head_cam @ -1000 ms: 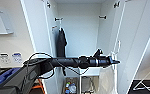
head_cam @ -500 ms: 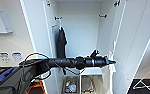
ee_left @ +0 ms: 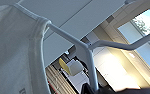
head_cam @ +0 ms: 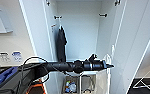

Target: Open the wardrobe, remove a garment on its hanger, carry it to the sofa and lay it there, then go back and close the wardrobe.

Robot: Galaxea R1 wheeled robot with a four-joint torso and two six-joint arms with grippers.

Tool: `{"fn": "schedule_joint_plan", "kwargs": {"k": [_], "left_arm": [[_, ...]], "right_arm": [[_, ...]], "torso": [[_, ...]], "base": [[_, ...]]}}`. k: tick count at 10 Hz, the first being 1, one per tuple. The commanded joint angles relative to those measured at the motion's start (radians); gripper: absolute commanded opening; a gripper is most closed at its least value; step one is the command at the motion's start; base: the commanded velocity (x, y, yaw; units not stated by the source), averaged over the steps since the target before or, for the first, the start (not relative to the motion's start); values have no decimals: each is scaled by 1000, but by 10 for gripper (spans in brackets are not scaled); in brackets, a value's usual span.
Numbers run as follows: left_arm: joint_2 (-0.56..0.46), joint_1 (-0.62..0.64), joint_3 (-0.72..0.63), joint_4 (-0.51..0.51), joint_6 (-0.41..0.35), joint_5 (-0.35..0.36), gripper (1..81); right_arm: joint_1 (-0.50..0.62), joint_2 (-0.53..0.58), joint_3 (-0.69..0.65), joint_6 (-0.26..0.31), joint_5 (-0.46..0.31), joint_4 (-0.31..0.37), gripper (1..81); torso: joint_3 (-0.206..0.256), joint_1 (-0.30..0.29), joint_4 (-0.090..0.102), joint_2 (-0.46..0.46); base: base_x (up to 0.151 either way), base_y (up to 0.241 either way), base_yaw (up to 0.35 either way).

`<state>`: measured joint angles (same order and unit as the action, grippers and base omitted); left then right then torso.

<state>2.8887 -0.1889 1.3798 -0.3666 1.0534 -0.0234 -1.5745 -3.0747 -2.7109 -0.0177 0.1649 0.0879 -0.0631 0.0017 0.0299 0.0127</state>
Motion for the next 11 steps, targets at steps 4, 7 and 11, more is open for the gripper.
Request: {"fn": "schedule_joint_plan", "kwargs": {"k": [4,7,11], "left_arm": [[-11,163,-31,-35,-7,63,10],[-9,162,-31,-37,-7,68,10],[5,165,-25,-37,-6,68,10]], "right_arm": [[36,-5,11,4,-50,3,811],[36,-5,11,4,-50,3,811],[33,-3,11,4,-50,6,811]], "torso": [[0,0,0,0],[0,0,0,0],[0,0,0,0]], "base": [[0,0,0],[0,0,0],[0,0,0]]}}
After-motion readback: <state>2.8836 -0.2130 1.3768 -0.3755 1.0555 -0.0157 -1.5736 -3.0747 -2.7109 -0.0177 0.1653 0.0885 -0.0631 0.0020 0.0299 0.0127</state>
